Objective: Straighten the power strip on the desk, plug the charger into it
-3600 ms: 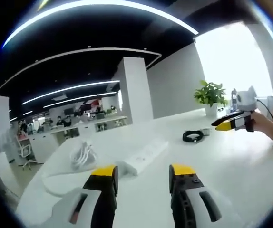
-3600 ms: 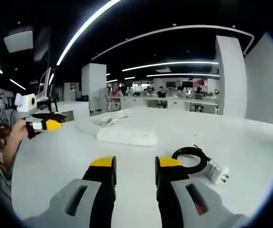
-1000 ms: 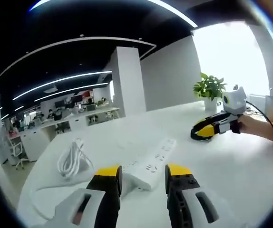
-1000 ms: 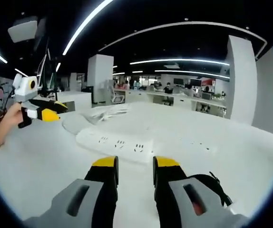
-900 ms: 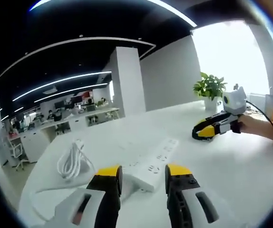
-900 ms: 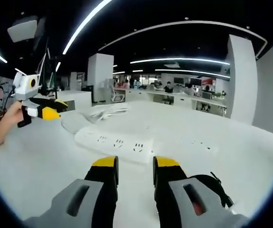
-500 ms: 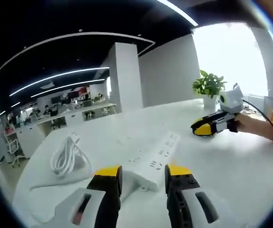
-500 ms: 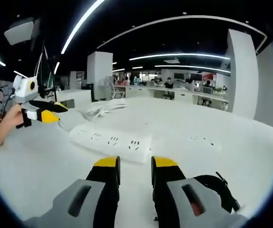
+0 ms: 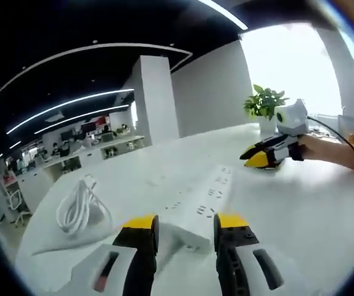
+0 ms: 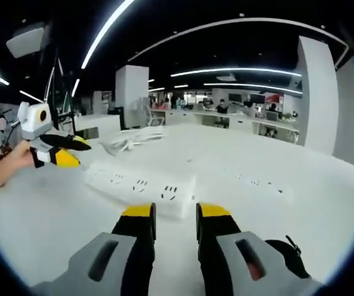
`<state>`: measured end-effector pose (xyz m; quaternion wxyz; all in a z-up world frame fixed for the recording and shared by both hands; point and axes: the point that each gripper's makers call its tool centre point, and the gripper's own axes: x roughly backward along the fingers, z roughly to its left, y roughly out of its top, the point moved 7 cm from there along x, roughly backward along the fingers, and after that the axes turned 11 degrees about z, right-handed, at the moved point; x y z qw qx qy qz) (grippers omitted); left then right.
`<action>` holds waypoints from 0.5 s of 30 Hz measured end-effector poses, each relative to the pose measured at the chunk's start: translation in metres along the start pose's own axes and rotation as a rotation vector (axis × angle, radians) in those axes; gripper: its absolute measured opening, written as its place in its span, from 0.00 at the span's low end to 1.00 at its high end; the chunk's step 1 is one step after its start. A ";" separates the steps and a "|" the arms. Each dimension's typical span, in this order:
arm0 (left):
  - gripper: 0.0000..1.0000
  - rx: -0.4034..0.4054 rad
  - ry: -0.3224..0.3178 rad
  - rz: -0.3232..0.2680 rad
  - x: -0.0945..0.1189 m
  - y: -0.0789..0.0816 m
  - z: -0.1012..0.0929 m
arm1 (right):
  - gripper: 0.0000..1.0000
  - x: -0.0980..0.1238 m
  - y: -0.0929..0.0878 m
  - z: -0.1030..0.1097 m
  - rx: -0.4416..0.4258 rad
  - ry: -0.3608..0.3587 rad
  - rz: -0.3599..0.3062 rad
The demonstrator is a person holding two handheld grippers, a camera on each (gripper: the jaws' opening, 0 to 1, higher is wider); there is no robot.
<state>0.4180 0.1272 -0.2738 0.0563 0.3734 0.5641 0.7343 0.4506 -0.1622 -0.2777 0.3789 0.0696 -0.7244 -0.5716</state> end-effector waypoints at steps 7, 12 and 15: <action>0.36 0.032 -0.038 -0.014 -0.007 -0.006 -0.007 | 0.26 -0.006 0.002 -0.001 0.031 0.023 -0.002; 0.36 0.036 -0.037 0.005 -0.009 -0.012 -0.010 | 0.26 -0.012 0.001 -0.002 0.045 0.061 0.003; 0.35 0.048 -0.030 0.000 -0.008 -0.017 -0.011 | 0.27 -0.014 -0.004 -0.002 0.044 0.076 0.006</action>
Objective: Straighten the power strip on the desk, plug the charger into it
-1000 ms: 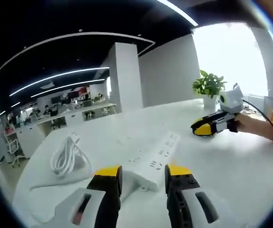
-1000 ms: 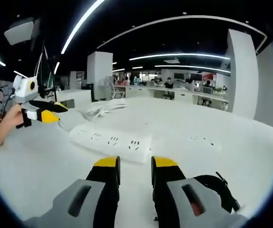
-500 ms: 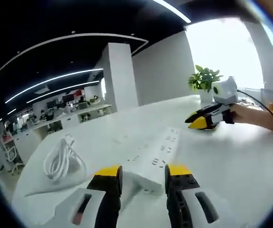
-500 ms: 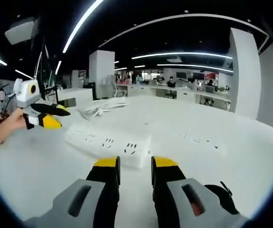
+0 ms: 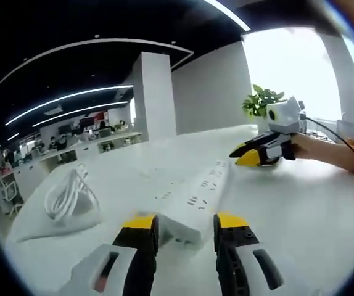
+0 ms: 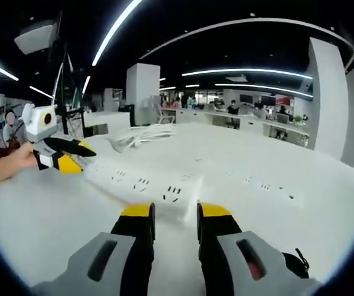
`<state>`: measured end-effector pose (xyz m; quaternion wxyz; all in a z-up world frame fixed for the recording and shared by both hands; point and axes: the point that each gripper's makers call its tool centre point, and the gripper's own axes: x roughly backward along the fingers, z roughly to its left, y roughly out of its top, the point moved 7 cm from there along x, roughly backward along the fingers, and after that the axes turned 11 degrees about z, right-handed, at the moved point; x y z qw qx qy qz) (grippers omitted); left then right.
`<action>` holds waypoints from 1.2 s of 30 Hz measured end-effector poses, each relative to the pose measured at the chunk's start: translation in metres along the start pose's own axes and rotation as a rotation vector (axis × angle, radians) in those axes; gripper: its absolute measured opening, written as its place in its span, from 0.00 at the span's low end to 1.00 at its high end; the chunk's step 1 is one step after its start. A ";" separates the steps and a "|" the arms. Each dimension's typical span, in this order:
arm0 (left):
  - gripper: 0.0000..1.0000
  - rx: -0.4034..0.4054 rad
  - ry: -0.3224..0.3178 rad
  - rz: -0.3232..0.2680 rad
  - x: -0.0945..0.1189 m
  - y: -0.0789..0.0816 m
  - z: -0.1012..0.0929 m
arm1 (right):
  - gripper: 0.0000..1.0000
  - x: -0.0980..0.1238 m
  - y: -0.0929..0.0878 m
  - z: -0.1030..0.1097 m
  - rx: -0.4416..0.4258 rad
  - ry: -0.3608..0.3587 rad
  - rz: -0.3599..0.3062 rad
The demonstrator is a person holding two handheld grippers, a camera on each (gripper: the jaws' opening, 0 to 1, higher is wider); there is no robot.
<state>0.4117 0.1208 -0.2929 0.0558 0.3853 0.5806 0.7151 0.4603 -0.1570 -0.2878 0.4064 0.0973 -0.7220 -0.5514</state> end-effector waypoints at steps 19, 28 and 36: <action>0.35 -0.015 0.003 0.009 -0.008 -0.007 -0.008 | 0.28 -0.011 -0.003 0.002 0.046 -0.001 0.012; 0.35 -0.012 0.005 0.013 -0.011 -0.008 -0.008 | 0.28 -0.015 -0.002 0.004 0.056 -0.005 0.015; 0.34 -0.005 0.003 0.012 -0.012 -0.008 -0.007 | 0.32 -0.020 -0.001 0.006 0.063 -0.016 0.016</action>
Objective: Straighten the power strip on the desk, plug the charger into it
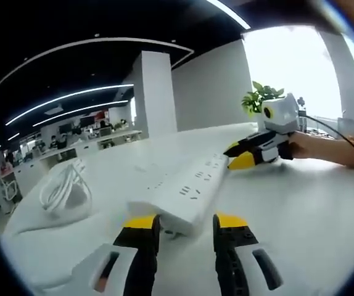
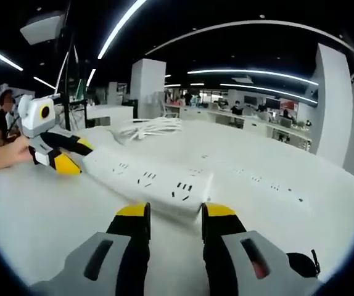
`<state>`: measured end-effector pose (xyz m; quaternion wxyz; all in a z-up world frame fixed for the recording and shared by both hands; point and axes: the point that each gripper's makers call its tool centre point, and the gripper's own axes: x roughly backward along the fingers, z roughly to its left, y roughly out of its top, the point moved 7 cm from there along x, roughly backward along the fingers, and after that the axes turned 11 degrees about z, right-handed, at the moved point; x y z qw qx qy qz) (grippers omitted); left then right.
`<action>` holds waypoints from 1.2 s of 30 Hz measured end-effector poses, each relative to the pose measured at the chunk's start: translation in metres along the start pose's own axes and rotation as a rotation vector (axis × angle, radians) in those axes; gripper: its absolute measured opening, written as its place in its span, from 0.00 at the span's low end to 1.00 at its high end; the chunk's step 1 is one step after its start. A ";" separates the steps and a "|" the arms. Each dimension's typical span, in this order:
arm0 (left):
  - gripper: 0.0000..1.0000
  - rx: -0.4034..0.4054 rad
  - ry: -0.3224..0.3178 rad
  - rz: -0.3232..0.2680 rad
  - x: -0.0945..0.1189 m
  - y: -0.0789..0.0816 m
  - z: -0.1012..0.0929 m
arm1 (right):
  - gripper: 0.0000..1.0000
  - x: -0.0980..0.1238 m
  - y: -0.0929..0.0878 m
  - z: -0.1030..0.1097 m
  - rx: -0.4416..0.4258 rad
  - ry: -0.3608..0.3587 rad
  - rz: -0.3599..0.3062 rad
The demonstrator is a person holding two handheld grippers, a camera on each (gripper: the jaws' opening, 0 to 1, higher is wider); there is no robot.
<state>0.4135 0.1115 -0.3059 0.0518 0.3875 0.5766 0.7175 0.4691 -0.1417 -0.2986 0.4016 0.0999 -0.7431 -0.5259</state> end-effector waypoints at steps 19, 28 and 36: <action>0.32 -0.009 0.020 -0.003 0.002 -0.002 0.004 | 0.25 0.002 0.000 0.004 -0.010 -0.020 0.003; 0.31 -0.011 0.011 -0.007 0.004 -0.004 0.008 | 0.25 0.002 0.002 0.008 0.006 -0.037 0.012; 0.31 -0.010 0.004 0.000 0.008 -0.005 0.011 | 0.24 0.004 0.003 0.015 0.009 -0.043 0.024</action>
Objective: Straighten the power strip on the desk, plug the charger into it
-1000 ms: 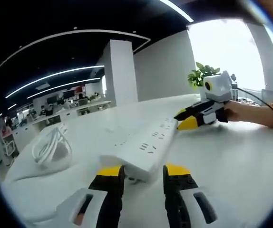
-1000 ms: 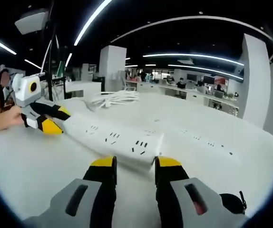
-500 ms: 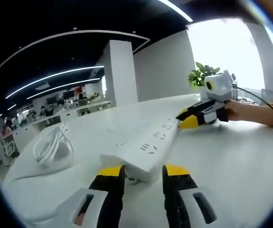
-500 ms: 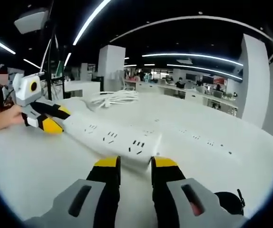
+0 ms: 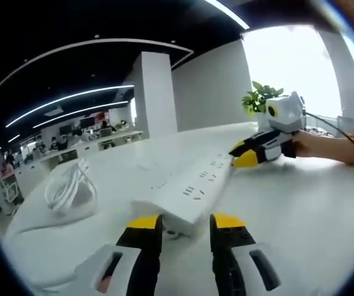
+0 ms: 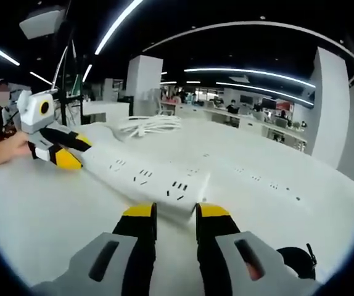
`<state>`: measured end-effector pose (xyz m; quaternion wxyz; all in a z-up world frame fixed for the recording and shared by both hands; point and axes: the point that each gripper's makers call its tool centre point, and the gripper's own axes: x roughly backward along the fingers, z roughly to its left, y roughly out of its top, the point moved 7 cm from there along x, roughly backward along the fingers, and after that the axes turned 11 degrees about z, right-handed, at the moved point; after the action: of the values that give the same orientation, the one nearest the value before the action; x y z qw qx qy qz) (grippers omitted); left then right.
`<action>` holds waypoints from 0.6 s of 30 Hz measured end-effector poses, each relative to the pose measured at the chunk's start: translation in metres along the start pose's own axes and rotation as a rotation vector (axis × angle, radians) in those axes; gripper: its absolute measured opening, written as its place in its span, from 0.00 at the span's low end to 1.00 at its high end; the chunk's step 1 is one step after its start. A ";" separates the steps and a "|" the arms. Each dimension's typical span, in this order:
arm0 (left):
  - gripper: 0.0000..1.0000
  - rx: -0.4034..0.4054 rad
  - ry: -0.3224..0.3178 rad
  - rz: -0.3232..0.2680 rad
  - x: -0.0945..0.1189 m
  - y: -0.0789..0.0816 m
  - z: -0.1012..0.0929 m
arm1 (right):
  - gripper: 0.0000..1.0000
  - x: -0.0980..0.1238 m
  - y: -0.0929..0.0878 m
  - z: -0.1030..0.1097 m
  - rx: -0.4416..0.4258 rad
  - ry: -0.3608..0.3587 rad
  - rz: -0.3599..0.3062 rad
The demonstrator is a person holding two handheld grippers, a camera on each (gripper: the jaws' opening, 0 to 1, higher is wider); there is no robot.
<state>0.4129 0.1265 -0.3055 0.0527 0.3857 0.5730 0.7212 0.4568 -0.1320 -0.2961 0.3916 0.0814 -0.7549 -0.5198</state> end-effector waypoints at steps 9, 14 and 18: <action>0.29 0.006 -0.018 0.007 0.004 -0.001 0.001 | 0.23 0.007 -0.003 0.006 -0.040 0.008 -0.003; 0.29 0.001 -0.028 0.014 0.006 -0.002 -0.001 | 0.22 0.012 -0.004 0.010 -0.050 0.004 0.002; 0.29 -0.004 -0.033 0.018 0.008 -0.003 -0.002 | 0.22 0.016 -0.007 0.013 -0.061 0.002 0.002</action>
<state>0.4054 0.1301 -0.3040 0.0562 0.4026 0.5670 0.7165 0.4353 -0.1342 -0.2954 0.3953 0.0692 -0.7382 -0.5423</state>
